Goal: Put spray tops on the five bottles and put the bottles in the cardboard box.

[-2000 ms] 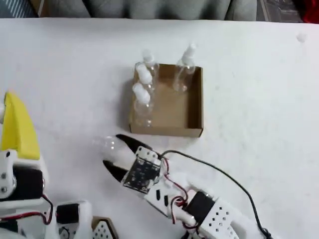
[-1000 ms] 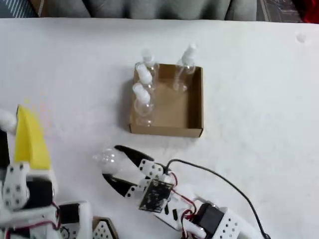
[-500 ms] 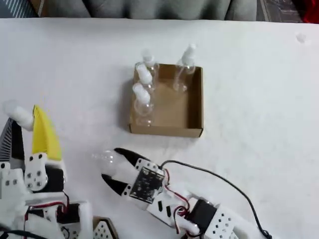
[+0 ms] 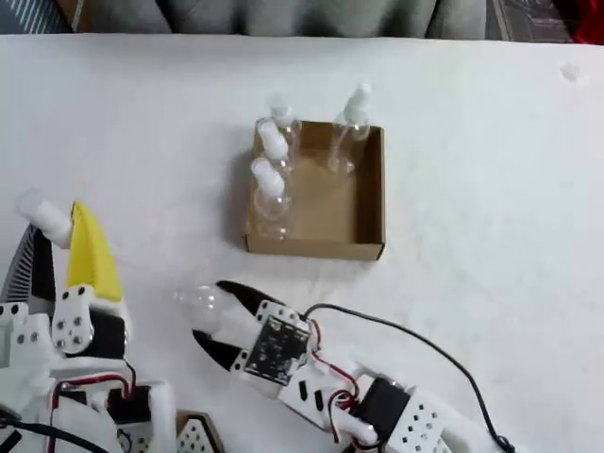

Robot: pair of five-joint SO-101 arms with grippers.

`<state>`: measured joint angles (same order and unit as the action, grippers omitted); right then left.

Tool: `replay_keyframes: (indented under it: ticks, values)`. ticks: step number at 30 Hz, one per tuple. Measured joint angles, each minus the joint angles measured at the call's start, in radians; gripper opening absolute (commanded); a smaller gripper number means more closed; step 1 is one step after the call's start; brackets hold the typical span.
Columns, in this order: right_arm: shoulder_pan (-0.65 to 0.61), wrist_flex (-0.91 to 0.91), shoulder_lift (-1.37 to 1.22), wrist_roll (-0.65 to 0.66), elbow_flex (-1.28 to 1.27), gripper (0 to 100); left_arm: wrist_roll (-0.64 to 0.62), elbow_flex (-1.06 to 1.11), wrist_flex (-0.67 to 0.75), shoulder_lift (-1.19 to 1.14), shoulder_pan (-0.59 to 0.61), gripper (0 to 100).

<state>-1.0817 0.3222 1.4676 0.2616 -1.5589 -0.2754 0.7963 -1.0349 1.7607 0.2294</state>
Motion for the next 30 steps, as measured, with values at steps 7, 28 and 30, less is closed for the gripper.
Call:
replay_keyframes:
  ticks: [7,28,30]
  values:
    - [0.0,0.0,0.0,0.0,0.0,1.5,-0.008,0.0,-0.015,0.0,0.0,2]
    - [-0.002,0.0,0.0,-0.058,0.0,1.5,-0.069,0.0,-0.233,0.0,-0.203,2]
    - [-0.003,0.0,0.0,-0.072,0.0,1.5,-0.071,0.0,-0.247,0.0,-0.209,2]
